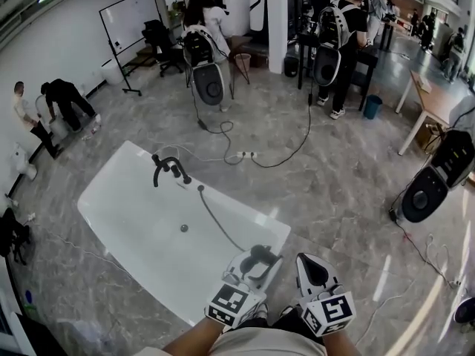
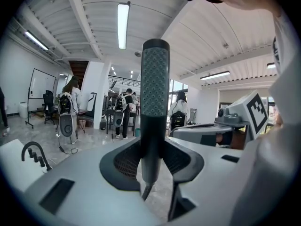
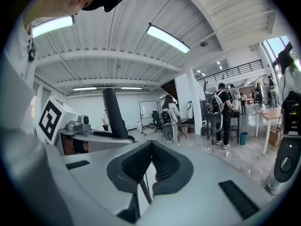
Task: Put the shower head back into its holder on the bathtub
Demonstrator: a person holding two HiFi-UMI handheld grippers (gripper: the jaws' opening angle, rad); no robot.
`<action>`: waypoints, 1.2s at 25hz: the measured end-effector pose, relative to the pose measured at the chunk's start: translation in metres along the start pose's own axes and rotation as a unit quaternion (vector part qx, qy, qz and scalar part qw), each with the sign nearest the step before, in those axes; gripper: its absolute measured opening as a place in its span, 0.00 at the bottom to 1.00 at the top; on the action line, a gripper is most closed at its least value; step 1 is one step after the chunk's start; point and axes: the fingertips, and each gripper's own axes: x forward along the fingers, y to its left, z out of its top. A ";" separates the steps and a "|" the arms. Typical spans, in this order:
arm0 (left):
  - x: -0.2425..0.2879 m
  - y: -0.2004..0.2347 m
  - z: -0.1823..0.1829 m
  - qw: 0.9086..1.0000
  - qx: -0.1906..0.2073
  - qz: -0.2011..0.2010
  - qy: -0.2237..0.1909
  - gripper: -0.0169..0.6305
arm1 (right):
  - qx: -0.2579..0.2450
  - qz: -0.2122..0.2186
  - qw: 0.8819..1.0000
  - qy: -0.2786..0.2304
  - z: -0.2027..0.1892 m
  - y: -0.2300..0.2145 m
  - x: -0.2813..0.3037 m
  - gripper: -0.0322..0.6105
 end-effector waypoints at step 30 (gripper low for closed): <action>0.220 0.029 0.054 0.992 -0.031 0.123 0.009 0.23 | -0.007 0.107 0.994 -0.027 0.062 -0.230 0.082 0.07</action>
